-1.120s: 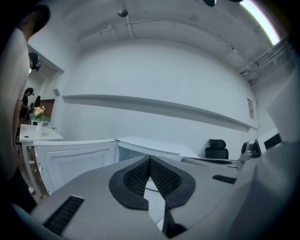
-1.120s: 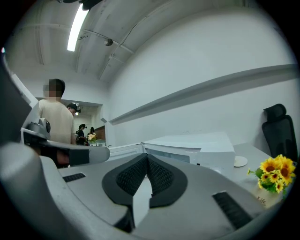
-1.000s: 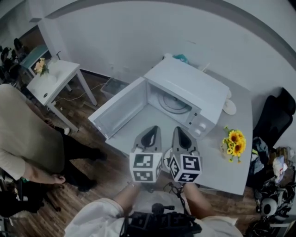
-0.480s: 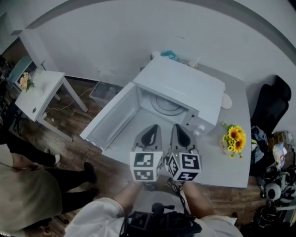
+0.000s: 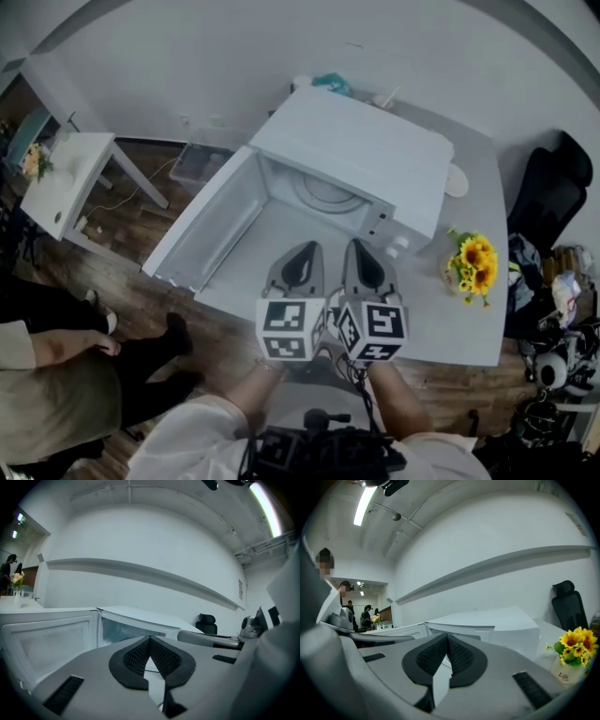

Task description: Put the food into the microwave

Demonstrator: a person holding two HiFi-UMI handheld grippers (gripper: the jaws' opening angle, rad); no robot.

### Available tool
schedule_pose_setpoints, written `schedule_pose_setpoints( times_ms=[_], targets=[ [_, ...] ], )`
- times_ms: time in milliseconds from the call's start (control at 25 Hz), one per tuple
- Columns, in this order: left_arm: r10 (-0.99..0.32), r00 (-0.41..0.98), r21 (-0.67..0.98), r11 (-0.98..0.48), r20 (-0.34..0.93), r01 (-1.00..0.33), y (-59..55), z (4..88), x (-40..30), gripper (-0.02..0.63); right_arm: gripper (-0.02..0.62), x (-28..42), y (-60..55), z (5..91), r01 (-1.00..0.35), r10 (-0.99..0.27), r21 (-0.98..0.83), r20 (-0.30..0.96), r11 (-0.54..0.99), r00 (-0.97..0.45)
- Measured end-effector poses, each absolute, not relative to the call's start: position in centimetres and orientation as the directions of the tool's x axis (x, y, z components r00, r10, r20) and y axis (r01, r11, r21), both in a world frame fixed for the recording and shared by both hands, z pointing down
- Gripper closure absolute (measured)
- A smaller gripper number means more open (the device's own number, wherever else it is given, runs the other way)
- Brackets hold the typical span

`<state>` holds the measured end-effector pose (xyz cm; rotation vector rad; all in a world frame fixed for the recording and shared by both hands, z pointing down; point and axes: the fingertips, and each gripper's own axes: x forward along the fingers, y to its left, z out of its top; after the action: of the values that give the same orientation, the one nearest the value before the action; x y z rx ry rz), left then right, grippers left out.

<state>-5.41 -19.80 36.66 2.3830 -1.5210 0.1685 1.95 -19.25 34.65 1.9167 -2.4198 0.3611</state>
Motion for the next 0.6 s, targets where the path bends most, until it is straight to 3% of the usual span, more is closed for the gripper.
schedule_pose_setpoints(
  times_ms=[520,600],
  targets=[
    [-0.787,0.492,0.244,-0.428,0.372,-0.870,-17.3,42.1,-2.9,0.595,0.569,4.8,-17.1,39.7,-0.973,-0.939,-0.161,0.275,0.166,-0.206],
    [-0.770,0.490,0.244,-0.425,0.408,-0.872,-17.1,43.6,-2.4,0.594,0.519,5.3,-17.0,40.9,-0.972,-0.932,-0.169,0.297,0.164,-0.208]
  ],
)
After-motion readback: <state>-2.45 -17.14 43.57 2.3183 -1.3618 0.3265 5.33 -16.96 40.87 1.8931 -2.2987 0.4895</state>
